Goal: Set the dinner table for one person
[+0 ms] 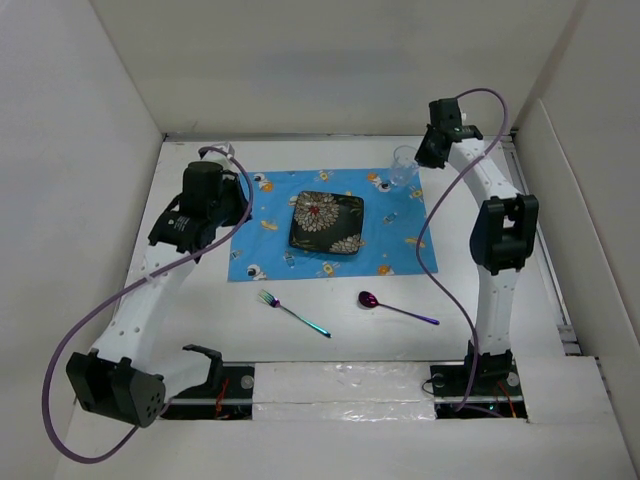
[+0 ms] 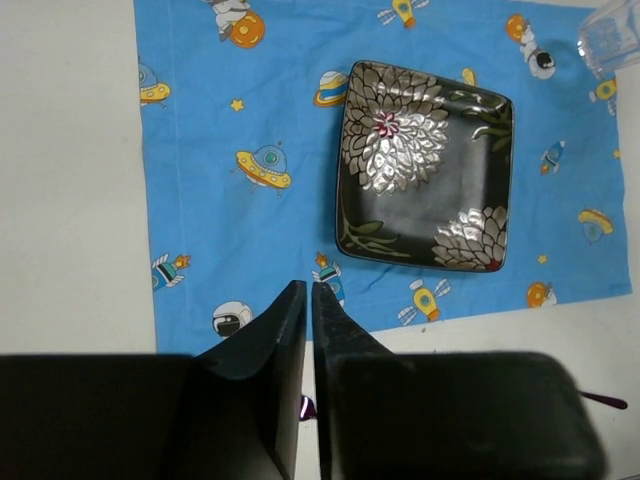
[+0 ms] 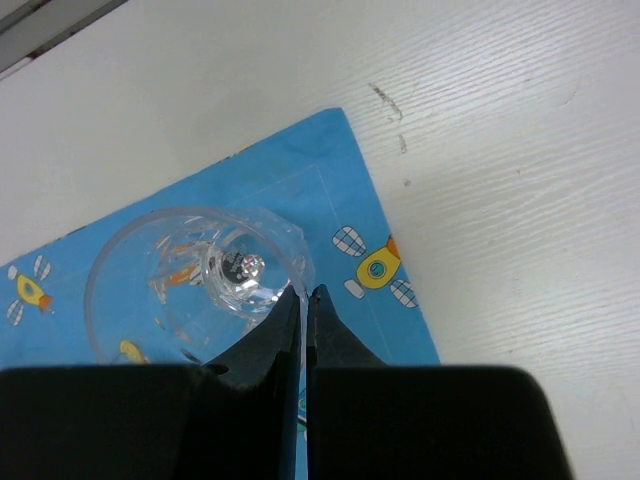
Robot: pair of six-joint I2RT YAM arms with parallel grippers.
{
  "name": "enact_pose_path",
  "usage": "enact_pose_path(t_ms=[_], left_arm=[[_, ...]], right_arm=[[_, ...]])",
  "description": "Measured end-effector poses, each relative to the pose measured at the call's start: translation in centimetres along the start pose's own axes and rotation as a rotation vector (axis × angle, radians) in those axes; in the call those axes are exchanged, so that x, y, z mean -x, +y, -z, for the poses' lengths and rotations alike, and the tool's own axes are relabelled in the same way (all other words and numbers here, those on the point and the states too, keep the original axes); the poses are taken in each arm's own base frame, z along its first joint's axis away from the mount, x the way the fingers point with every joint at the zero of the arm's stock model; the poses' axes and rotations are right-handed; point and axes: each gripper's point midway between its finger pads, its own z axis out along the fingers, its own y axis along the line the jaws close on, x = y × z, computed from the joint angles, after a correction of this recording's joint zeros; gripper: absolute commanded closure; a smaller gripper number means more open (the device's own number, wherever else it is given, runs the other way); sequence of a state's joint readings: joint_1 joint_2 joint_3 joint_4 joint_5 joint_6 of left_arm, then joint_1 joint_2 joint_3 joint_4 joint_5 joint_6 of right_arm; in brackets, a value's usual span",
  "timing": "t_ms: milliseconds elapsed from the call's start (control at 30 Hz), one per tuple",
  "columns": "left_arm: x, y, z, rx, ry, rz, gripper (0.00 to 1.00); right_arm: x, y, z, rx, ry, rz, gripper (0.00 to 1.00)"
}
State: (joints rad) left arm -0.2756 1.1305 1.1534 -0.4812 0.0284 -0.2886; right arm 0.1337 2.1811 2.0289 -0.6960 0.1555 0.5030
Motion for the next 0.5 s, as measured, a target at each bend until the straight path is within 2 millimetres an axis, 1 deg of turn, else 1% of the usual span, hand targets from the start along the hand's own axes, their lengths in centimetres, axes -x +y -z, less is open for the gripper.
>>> enact_pose_path(t_ms=[33, 67, 133, 233, 267, 300, 367, 400, 433, 467, 500], left_arm=[[-0.1, 0.0, -0.1, 0.002, 0.006, 0.0, 0.9], [-0.3, 0.1, -0.3, 0.004, 0.013, -0.001, 0.86], [-0.7, 0.3, -0.7, 0.013, 0.034, -0.004, 0.83], [-1.8, 1.0, -1.6, 0.05, 0.081, -0.006, 0.81], [-2.1, 1.3, -1.9, 0.068, 0.095, -0.007, 0.79], [-2.6, 1.7, -2.1, 0.085, 0.106, -0.007, 0.74], [-3.4, 2.4, -2.1, 0.116, 0.13, -0.003, 0.72], [-3.7, 2.6, -2.1, 0.127, 0.138, 0.0, 0.72], [-3.9, 2.8, -2.0, 0.139, 0.145, 0.005, 0.74], [-4.2, 3.1, -2.0, 0.151, 0.15, 0.01, 0.78], [-4.6, 3.3, -2.1, 0.165, 0.159, 0.018, 0.8]], right_arm=[[0.1, 0.0, -0.1, -0.008, -0.005, 0.005, 1.0], [0.1, -0.1, -0.3, -0.019, -0.009, 0.01, 1.0], [0.3, -0.4, -0.5, -0.039, -0.017, 0.019, 1.0], [-0.4, -0.6, -1.7, -0.07, -0.008, 0.039, 1.0], [-0.7, -0.7, -2.0, -0.082, -0.004, 0.049, 1.0], [-1.1, -0.8, -2.2, -0.091, 0.002, 0.058, 0.99], [-1.7, -0.8, -2.4, -0.102, 0.014, 0.074, 0.96], [-1.8, -0.7, -2.5, -0.104, 0.015, 0.077, 0.93], [-1.9, -0.6, -2.5, -0.103, 0.013, 0.08, 0.86], [-1.9, -0.5, -2.5, -0.102, 0.013, 0.081, 0.81], [-1.9, -0.3, -2.4, -0.1, 0.012, 0.083, 0.76]])
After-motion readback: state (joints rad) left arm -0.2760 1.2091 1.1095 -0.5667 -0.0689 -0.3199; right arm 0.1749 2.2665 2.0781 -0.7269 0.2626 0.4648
